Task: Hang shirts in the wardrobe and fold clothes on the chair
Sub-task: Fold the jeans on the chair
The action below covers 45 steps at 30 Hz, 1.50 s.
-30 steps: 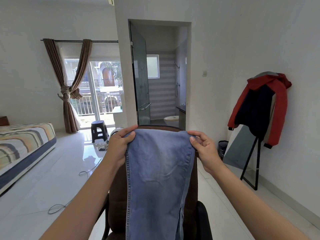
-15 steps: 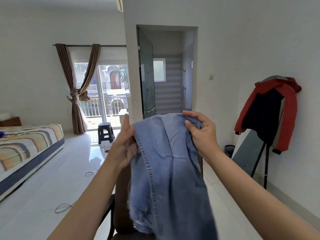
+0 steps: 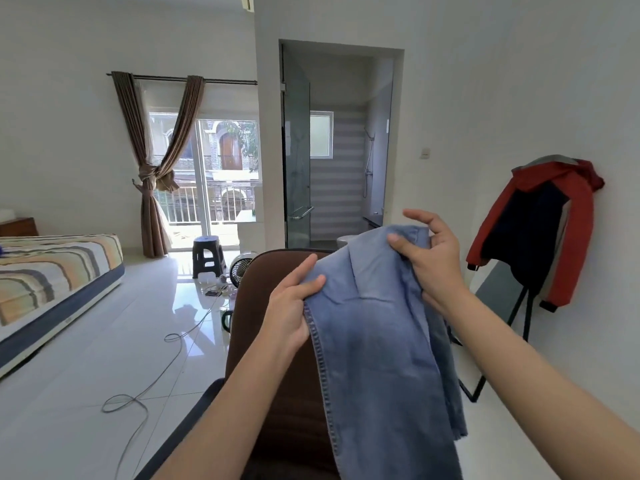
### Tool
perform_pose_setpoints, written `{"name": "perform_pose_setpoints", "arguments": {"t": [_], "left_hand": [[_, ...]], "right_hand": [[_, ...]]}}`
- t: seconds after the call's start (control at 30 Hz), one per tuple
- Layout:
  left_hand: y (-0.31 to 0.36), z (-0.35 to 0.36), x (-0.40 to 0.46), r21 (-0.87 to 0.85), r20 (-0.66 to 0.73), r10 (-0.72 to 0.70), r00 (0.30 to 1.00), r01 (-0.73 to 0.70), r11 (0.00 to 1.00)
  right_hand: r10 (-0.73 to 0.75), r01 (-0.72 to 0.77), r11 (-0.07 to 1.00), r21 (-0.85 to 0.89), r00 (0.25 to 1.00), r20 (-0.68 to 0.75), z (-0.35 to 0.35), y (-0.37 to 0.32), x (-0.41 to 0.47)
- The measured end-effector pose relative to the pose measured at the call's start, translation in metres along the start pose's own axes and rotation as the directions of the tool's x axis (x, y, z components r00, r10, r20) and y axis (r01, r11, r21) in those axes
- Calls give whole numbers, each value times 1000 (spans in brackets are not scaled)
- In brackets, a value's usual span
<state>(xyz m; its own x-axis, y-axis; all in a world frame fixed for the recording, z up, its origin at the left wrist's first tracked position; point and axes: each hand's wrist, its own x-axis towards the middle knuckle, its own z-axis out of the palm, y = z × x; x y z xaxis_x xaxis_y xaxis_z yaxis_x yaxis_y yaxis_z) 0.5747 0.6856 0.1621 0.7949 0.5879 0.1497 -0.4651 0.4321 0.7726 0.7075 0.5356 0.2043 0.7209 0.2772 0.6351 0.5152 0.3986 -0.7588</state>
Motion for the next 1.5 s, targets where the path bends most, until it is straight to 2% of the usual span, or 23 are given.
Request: {"name": "perform_pose_setpoints", "arguments": {"t": [0.1,0.23,0.33,0.43,0.57,0.67,0.77,0.83,0.9,0.97,1.07,1.1,1.17,1.2,1.27,1.33,1.4,1.47,1.5], "left_hand": [[20,3,16,205,-11,113,994,-109,973],[36,18,28,351,32,265,964,-259,900],[39,30,34,380,65,336,940,-335,863],[39,41,35,315,42,360,932,-355,881],[43,46,33,92,-8,249,969,-247,965],[47,39,33,-15,30,100,995,-99,995],[51,30,33,106,111,-50,993,38,994],[51,29,31,240,141,-106,984,70,968],[47,32,31,302,89,-27,996,-2,953],[41,34,33,321,-1,120,993,-114,940],[31,36,36,407,-84,299,951,-241,881],[29,37,35,499,-76,386,919,-300,813],[29,41,33,699,31,570,821,-425,575],[30,43,33,740,89,625,775,-472,480],[33,44,34,746,128,659,741,-510,429],[35,44,36,714,92,645,759,-502,488],[36,45,38,609,-3,567,824,-448,655],[38,47,38,341,-95,389,916,-337,878],[40,49,36,197,-100,297,950,-274,941]], "right_hand": [[16,-10,997,-70,996,89,-23,-5,4],[44,-19,983,-183,990,135,-39,-7,12],[55,-57,993,-104,998,-24,-38,-7,15],[8,-15,999,-36,983,-186,-29,-2,14],[-96,86,995,-47,961,-261,-14,0,12],[-70,71,997,6,989,-130,-12,-2,12],[-36,36,999,22,999,1,-14,-2,10],[-21,21,1000,-2,1000,-1,-16,1,9],[-18,17,1000,-22,997,-79,-20,4,11],[-47,38,997,-61,988,-150,-26,4,14],[-154,124,968,-219,980,-126,-31,-2,18],[-186,151,954,-258,975,-118,-33,-5,18],[-229,182,934,-309,965,-124,-37,-7,20],[-236,185,931,-316,963,-132,-39,-8,21],[-233,182,933,-310,963,-137,-42,-8,20],[-227,178,937,-301,964,-136,-41,-8,19],[-227,183,944,-273,964,-139,-40,-7,19],[-208,179,961,-211,970,-127,-38,-6,19],[-187,168,972,-164,976,-110,-36,-7,19]]}}
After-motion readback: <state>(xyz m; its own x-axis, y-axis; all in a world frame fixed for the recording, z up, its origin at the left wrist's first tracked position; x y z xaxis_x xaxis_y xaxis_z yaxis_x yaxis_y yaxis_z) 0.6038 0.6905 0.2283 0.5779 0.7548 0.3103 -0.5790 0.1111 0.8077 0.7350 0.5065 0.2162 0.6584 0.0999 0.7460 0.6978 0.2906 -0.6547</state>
